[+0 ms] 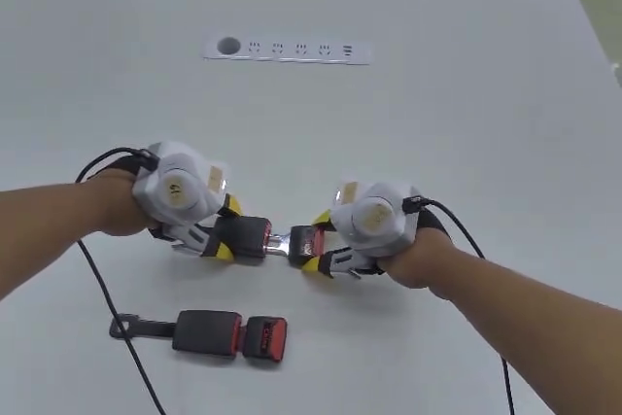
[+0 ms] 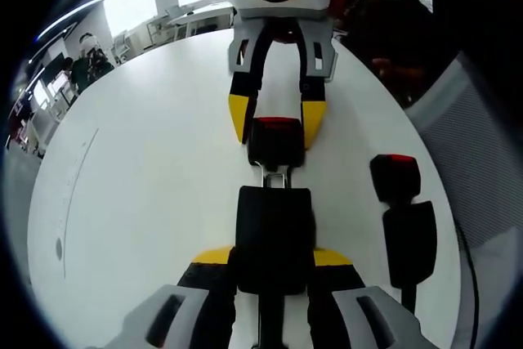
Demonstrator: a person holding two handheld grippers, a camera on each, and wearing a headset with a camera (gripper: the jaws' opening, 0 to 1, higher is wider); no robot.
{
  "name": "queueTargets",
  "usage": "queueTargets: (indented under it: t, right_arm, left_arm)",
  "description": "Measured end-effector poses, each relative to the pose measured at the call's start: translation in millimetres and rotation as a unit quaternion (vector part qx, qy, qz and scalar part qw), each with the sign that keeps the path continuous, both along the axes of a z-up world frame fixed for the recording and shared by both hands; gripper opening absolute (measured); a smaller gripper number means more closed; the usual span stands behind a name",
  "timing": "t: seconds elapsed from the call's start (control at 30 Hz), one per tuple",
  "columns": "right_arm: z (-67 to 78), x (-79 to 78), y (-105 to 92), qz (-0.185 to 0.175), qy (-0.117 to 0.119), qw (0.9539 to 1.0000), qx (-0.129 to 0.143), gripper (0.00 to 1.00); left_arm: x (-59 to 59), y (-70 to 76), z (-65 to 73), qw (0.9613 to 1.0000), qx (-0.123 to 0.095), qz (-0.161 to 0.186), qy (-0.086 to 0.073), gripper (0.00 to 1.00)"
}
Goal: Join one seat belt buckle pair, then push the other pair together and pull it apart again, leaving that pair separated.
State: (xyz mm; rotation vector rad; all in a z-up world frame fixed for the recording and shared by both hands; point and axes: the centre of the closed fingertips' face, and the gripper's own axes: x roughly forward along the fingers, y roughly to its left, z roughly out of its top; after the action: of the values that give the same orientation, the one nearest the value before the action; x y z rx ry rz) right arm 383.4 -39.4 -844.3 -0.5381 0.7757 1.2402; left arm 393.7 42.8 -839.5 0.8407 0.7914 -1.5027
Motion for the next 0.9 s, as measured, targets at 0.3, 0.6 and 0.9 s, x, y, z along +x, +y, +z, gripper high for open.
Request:
queueTargets:
  t: [0.3, 0.6, 0.9]
  right_arm:
    - [-0.4, -1.1, -10.9, 0.001, 0.003, 1.0000, 0.007, 0.35]
    - [-0.1, -4.3, -35.7, -0.009, -0.003, 0.9999, 0.007, 0.35]
    - [1.5, -9.7, -64.0, -0.020, 0.002, 0.9998, 0.003, 0.36]
  left_arm:
    - [-1.3, -1.1, 2.2, 1.0000, -0.001, 0.005, 0.001, 0.35]
    - [-0.8, -0.1, 2.0, 1.0000, -0.002, 0.007, 0.002, 0.35]
    - [-1.2, 0.2, 2.5, 1.0000, -0.001, 0.010, 0.002, 0.35]
